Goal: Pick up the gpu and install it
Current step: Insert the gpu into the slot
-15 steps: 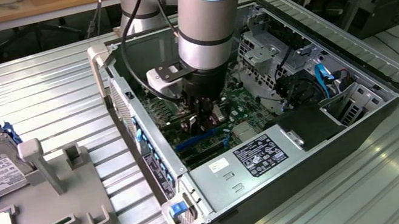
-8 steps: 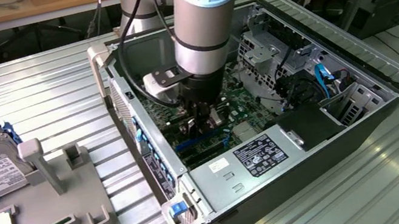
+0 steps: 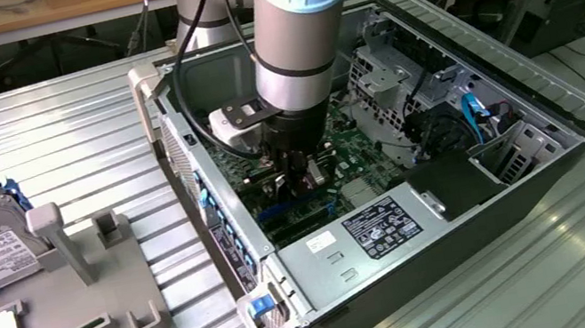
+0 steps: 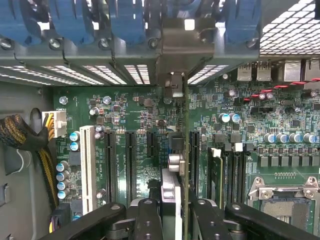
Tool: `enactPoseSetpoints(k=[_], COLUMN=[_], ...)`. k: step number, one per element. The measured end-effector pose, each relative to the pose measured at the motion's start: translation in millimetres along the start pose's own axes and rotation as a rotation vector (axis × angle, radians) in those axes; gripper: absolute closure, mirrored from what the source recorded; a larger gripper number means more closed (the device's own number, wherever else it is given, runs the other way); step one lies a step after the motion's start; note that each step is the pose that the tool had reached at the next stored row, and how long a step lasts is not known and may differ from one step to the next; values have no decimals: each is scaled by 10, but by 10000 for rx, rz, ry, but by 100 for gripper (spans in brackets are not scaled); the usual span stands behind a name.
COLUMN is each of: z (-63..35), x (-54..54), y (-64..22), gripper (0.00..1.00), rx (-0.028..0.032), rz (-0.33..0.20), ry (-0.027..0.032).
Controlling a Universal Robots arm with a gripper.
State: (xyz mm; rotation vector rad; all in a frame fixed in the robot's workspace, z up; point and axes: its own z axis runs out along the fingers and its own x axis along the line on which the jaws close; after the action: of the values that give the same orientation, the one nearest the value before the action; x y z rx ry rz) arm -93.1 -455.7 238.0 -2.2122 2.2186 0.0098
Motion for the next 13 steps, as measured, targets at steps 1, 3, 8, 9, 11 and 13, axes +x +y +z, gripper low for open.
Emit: enactPoseSetpoints(k=[1,3,8,9,11,13], z=[0,0,3,4,4,4], x=[0,0,-3,-3,-3,-3], y=[0,-1,0,0,0,0], gripper=[72,72,72,72,72,72], rx=[-13,-42,-60,-60,-60,-60], rz=[1,3,5,5,5,5], ry=[-1,0,2,0,0,1])
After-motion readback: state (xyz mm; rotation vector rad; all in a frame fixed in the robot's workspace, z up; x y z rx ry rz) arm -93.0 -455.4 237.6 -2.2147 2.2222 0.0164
